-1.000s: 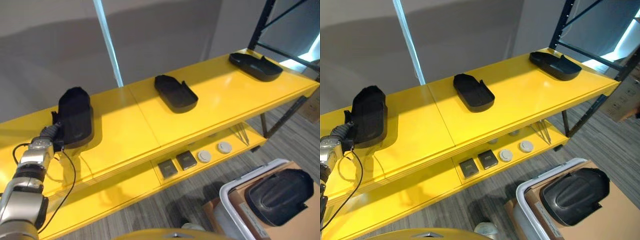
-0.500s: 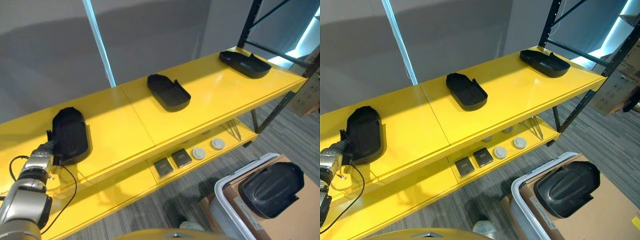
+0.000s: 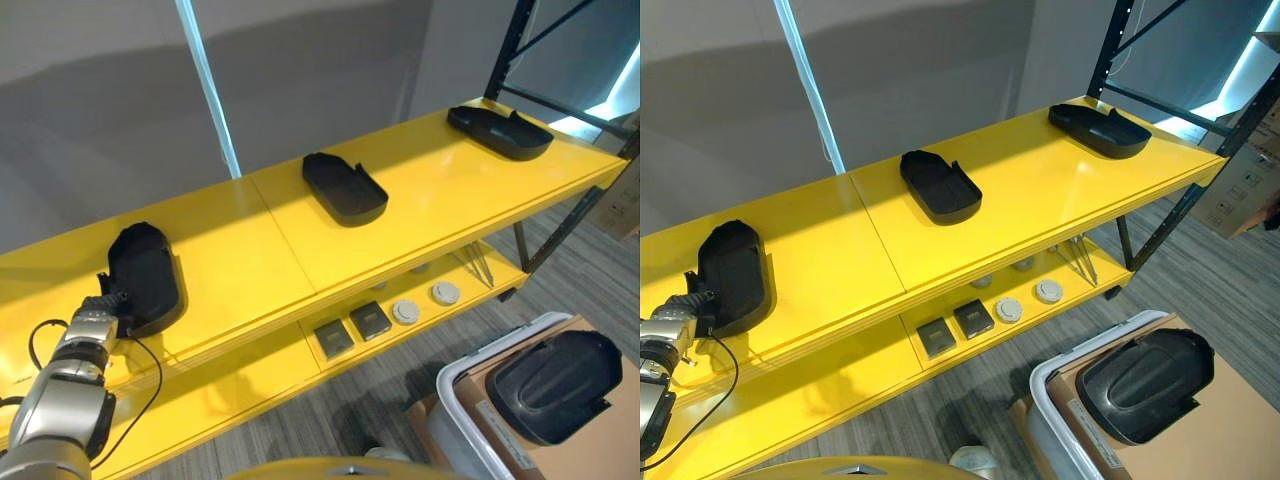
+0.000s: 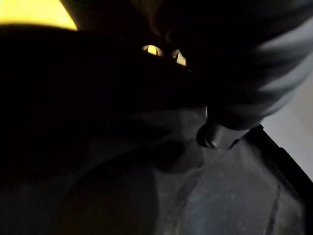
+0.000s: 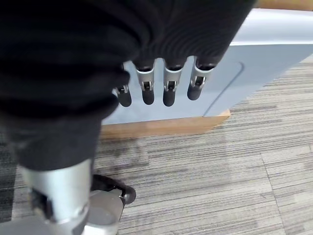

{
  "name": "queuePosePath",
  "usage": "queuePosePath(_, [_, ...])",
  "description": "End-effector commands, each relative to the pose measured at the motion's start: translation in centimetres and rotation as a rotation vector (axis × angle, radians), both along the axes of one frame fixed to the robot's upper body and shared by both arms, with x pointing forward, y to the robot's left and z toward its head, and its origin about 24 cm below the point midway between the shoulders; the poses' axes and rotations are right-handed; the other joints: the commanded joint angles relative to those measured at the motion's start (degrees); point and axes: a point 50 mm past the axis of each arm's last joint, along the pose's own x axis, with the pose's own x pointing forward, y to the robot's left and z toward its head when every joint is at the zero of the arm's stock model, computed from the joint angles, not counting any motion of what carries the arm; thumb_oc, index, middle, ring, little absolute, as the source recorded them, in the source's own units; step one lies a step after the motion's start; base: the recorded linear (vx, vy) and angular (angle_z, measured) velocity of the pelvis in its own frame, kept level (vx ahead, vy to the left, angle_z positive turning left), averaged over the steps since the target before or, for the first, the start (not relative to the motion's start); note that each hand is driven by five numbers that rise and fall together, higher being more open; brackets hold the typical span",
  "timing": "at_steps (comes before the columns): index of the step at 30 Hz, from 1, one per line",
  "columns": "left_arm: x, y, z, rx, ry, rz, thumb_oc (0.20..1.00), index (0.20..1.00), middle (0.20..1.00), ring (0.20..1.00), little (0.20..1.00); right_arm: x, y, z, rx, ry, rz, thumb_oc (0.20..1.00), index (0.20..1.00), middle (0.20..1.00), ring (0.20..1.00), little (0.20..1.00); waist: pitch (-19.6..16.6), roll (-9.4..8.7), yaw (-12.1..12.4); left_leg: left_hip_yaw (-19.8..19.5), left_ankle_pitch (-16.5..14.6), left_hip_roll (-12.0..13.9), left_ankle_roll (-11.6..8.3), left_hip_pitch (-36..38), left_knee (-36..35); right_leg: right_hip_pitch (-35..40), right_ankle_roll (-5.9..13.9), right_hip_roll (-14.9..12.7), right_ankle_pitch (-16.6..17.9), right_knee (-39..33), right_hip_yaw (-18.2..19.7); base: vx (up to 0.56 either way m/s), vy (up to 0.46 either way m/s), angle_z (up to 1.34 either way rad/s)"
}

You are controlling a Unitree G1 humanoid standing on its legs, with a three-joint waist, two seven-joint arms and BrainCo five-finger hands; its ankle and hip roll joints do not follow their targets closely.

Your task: Move parts from the plastic box to the shelf.

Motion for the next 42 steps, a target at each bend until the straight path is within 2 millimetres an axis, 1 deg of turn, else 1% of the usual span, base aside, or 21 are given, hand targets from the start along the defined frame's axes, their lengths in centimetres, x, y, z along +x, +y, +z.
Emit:
queuePosePath(1, [1.9, 0.6, 2.6, 0.013, -0.139, 0.050, 1.000, 1.000, 1.000, 1.000, 1.000, -0.5, 0.2, -0.2, -0.015, 0.051, 0.028, 1.000, 1.000, 1.000, 1.000, 1.000, 0.3, -2.94, -0.5, -2.1, -4.5, 3.0, -1.38, -1.0, 4.8, 1.5, 4.98, -4.3, 0.0, -1.8, -0.9, 0.00, 0.000, 0.00])
queuePosePath(3, [2.2, 0.6, 3.2, 0.028, -0.161, 0.052, 1.000, 1.000, 1.000, 1.000, 1.000, -0.5, 0.2, -0.2, -0.013, 0.050, 0.029, 1.000, 1.000, 1.000, 1.000, 1.000, 0.3, -2.93, -0.4, -2.1, -4.5, 3.0, -1.41, -0.9, 4.7, 1.6, 4.99, -4.3, 0.0, -1.9, -0.9, 0.00, 0.000, 0.00])
queuePosePath(5, [2.9, 1.5, 5.4, 0.111, -0.204, 0.043, 1.000, 1.000, 1.000, 1.000, 1.000, -0.6, 0.5, -0.3, -0.006, 0.045, 0.028, 1.000, 1.000, 1.000, 1.000, 1.000, 0.2, -2.79, 0.0, -2.4, -4.4, 2.9, -1.48, -0.8, 4.5, 2.0, 5.04, -4.3, 0.1, -2.2, -1.1, 0.00, 0.000, 0.00])
queuePosePath(8, [3.2, 2.0, 6.7, 0.165, -0.226, 0.035, 1.000, 1.000, 1.000, 1.000, 1.000, -0.6, 0.5, -0.3, -0.005, 0.045, 0.028, 1.000, 1.000, 1.000, 1.000, 1.000, 0.1, -2.73, 0.3, -2.6, -4.3, 2.8, -1.51, -0.8, 4.4, 2.1, 5.11, -4.3, 0.2, -2.3, -1.3, 0.00, 0.000, 0.00])
queuePosePath(10, [3.4, 2.7, 8.2, 0.204, -0.268, 0.033, 1.000, 1.000, 1.000, 1.000, 1.000, -0.6, 0.5, -0.3, -0.004, 0.044, 0.024, 1.000, 1.000, 1.000, 1.000, 1.000, 0.1, -2.67, 0.8, -2.8, -4.3, 2.8, -1.53, -0.8, 4.3, 2.2, 5.14, -4.3, 0.2, -2.4, -1.5, 0.00, 0.000, 0.00])
queuePosePath(13, [3.8, 3.5, 11.8, 0.309, -0.394, 0.011, 1.000, 1.000, 1.000, 1.000, 1.000, -0.8, 0.6, -0.3, -0.004, 0.040, 0.011, 1.000, 1.000, 1.000, 1.000, 1.000, 0.2, -2.50, 2.2, -3.6, -4.3, 2.7, -1.54, -1.1, 4.4, 2.5, 5.12, -4.5, 0.3, -2.5, -2.1, -0.01, 0.001, 0.02])
queuePosePath(15, [3.8, 3.6, 12.6, 0.334, -0.429, 0.004, 1.000, 1.000, 1.000, 1.000, 1.000, -0.9, 0.6, -0.3, -0.004, 0.039, 0.007, 1.000, 1.000, 1.000, 1.000, 1.000, 0.3, -2.44, 2.5, -3.8, -4.3, 2.6, -1.54, -1.2, 4.5, 2.6, 5.12, -4.5, 0.3, -2.5, -2.3, -0.02, 0.011, 0.18])
queuePosePath(16, [3.9, 3.6, 13.8, 0.365, -0.486, -0.022, 1.000, 1.000, 1.000, 1.000, 1.000, -1.0, 0.7, -0.3, -0.005, 0.036, 0.000, 1.000, 1.000, 1.000, 1.000, 1.000, 0.2, -2.35, 3.3, -4.1, -4.1, 2.6, -1.54, -1.6, 4.5, 2.4, 5.12, -4.5, 0.4, -2.5, -2.5, -0.03, 0.026, 0.13])
queuePosePath(17, [3.8, 3.3, 15.8, 0.392, -0.555, -0.056, 1.000, 1.000, 1.000, 1.000, 1.000, -1.2, 0.8, -0.4, -0.003, 0.033, -0.012, 1.000, 1.000, 1.000, 1.000, 1.000, 0.5, -2.32, 4.1, -4.7, -4.4, 2.4, -1.51, -1.5, 4.6, 2.9, 5.20, -4.7, 0.4, -2.6, -2.9, -0.03, 0.020, 0.07])
queuePosePath(18, [3.6, 3.3, 16.0, 0.400, -0.569, -0.060, 1.000, 1.000, 1.000, 1.000, 1.000, -1.2, 0.8, -0.4, -0.003, 0.033, -0.012, 1.000, 1.000, 1.000, 1.000, 1.000, 0.3, -2.31, 4.3, -4.8, -4.2, 2.4, -1.51, -1.7, 4.5, 2.7, 5.16, -4.7, 0.5, -2.6, -3.0, -0.02, 0.021, 0.05])
queuePosePath(22, [2.8, 2.1, 19.7, 0.462, -0.735, -0.171, 1.000, 1.000, 1.000, 1.000, 1.000, -1.5, 1.3, -0.5, 0.007, 0.024, -0.029, 1.000, 1.000, 1.000, 1.000, 1.000, 0.4, -2.58, 6.3, -6.0, -4.3, 2.2, -1.57, -2.0, 4.4, 3.3, 5.20, -4.9, 0.5, -2.9, -4.1, -0.01, 0.012, 0.19])
queuePosePath(25, [2.4, 1.3, 20.4, 0.451, -0.795, -0.230, 1.000, 1.000, 1.000, 1.000, 1.000, -1.6, 1.5, -0.6, 0.009, 0.021, -0.036, 1.000, 1.000, 1.000, 1.000, 1.000, 0.4, -2.68, 6.9, -6.4, -4.4, 2.1, -1.58, -2.1, 4.4, 3.6, 5.25, -5.0, 0.5, -3.0, -4.5, 0.00, 0.004, 0.12])
queuePosePath(27, [1.8, -1.0, 21.1, 0.412, -0.890, -0.330, 1.000, 1.000, 1.000, 1.000, 1.000, -1.6, 1.7, -0.7, 0.016, 0.014, -0.053, 1.000, 1.000, 1.000, 1.000, 1.000, 0.5, -2.99, 8.1, -7.0, -4.4, 1.9, -1.64, -2.2, 4.2, 3.9, 5.36, -5.2, 0.6, -3.3, -5.2, -0.01, -0.001, 0.10])
queuePosePath(29, [1.4, -2.3, 20.6, 0.386, -0.917, -0.379, 1.000, 1.000, 1.000, 1.000, 1.000, -1.6, 1.9, -0.8, 0.021, 0.011, -0.060, 1.000, 1.000, 1.000, 1.000, 1.000, 0.6, -3.15, 8.6, -7.4, -4.4, 1.8, -1.67, -2.2, 4.1, 4.1, 5.40, -5.2, 0.6, -3.4, -5.5, -0.01, -0.006, 0.15])
queuePosePath(32, [-0.3, -6.4, 15.8, 0.126, -0.961, -0.518, 1.000, 1.000, 1.000, 1.000, 1.000, -1.5, 2.8, -1.0, 0.039, 0.000, -0.078, 1.000, 1.000, 1.000, 1.000, 1.000, 1.0, -3.76, 10.2, -8.4, -4.4, 1.7, -1.81, -2.6, 4.2, 4.3, 5.12, -5.3, 0.7, -3.3, -6.3, -0.01, -0.014, 0.14])
queuePosePath(35, [-1.0, -9.8, 12.4, -0.140, -0.990, -0.570, 1.000, 1.000, 1.000, 1.000, 1.000, -1.3, 3.1, -1.1, 0.042, -0.006, -0.096, 1.000, 1.000, 1.000, 1.000, 1.000, 1.5, -3.94, 11.1, -8.9, -4.3, 1.7, -1.87, -2.9, 4.5, 4.4, 4.76, -5.2, 0.7, -3.1, -6.8, -0.01, -0.006, 0.04])
queuePosePath(36, [-1.1, -10.2, 12.2, -0.149, -0.996, -0.583, 1.000, 1.000, 1.000, 1.000, 1.000, -1.3, 3.2, -1.2, 0.042, -0.007, -0.099, 1.000, 1.000, 1.000, 1.000, 1.000, 1.5, -3.97, 11.2, -9.0, -4.3, 1.7, -1.87, -3.0, 4.5, 4.4, 4.73, -5.2, 0.8, -3.1, -6.8, -0.02, -0.008, 0.07])
queuePosePath(37, [-1.4, -11.0, 11.7, -0.160, -1.009, -0.586, 0.953, 0.953, 0.953, 0.953, 0.953, -1.3, 3.2, -1.2, 0.044, -0.010, -0.106, 1.000, 1.000, 1.000, 1.000, 1.000, 1.7, -4.02, 11.3, -9.1, -4.2, 1.7, -1.86, -3.0, 4.4, 4.4, 4.66, -5.2, 0.9, -3.1, -6.8, -0.02, -0.008, 0.03])
queuePosePath(39, [-1.6, -11.6, 11.0, -0.184, -1.001, -0.592, 0.401, 0.401, 0.401, 0.401, 0.401, -1.3, 3.3, -1.2, 0.047, -0.011, -0.114, 1.000, 1.000, 1.000, 1.000, 1.000, 1.8, -4.10, 11.5, -9.3, -4.2, 1.7, -1.90, -3.0, 4.3, 4.4, 4.60, -5.2, 1.0, -3.2, -6.9, 0.00, 0.000, 0.00])
queuePosePath(40, [-1.7, -11.9, 10.5, -0.214, -0.997, -0.588, 0.200, 0.200, 0.200, 0.200, 0.200, -1.3, 3.4, -1.2, 0.048, -0.009, -0.116, 1.000, 1.000, 1.000, 1.000, 1.000, 1.9, -4.18, 11.6, -9.2, -4.1, 1.7, -1.95, -3.0, 4.3, 4.5, 4.59, -5.2, 1.1, -3.3, -7.0, 0.00, 0.000, 0.00])
queuePosePath(42, [-1.9, -12.2, 10.0, -0.239, -0.993, -0.587, 0.200, 0.200, 0.200, 0.200, 0.200, -1.4, 3.6, -1.3, 0.051, -0.005, -0.117, 1.000, 1.000, 1.000, 1.000, 1.000, 2.0, -4.26, 11.6, -9.2, -3.9, 1.7, -1.98, -3.0, 4.3, 4.5, 4.61, -5.2, 1.2, -3.3, -7.0, 0.00, 0.000, 0.00])
